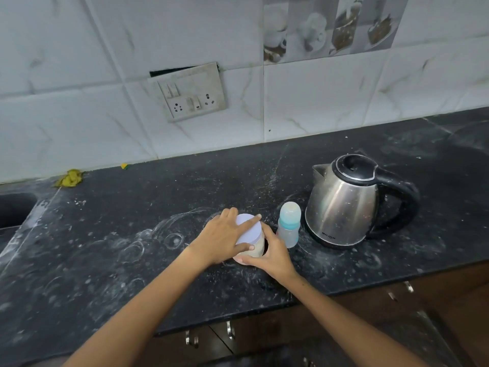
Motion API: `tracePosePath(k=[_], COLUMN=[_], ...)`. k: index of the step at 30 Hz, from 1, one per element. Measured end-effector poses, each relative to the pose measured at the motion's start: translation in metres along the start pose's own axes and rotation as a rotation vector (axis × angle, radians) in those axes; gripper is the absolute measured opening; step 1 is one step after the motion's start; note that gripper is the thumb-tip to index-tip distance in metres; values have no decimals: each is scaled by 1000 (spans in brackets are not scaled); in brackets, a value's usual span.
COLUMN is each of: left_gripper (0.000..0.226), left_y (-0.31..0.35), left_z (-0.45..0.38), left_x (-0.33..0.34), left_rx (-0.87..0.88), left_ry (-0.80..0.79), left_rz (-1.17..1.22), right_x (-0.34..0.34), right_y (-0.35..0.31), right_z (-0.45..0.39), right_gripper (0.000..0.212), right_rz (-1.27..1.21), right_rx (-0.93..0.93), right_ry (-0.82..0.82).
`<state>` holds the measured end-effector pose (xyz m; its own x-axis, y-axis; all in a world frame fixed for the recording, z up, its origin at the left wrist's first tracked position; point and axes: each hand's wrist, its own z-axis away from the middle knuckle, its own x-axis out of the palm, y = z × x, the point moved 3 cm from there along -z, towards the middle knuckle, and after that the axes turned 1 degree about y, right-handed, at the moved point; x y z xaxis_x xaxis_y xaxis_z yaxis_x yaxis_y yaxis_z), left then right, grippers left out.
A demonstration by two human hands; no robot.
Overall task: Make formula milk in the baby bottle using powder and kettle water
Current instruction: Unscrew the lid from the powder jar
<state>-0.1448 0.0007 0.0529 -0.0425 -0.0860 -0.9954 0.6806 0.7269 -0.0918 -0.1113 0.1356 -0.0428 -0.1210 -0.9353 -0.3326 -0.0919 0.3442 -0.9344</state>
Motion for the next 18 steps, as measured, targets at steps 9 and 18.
tracePosePath(k=[9,18], left_gripper=[71,70], left_y=[9,19], left_z=[-4,-6], left_x=[-4,6], left_rx=[45,-22], left_ry=[-16,-21], left_rz=[-234,-276], right_x=[2,-2], right_y=[-1,0], right_z=[3,4], right_gripper=[86,85], right_rz=[35,38], right_rx=[-3,18], right_ry=[-8,-13])
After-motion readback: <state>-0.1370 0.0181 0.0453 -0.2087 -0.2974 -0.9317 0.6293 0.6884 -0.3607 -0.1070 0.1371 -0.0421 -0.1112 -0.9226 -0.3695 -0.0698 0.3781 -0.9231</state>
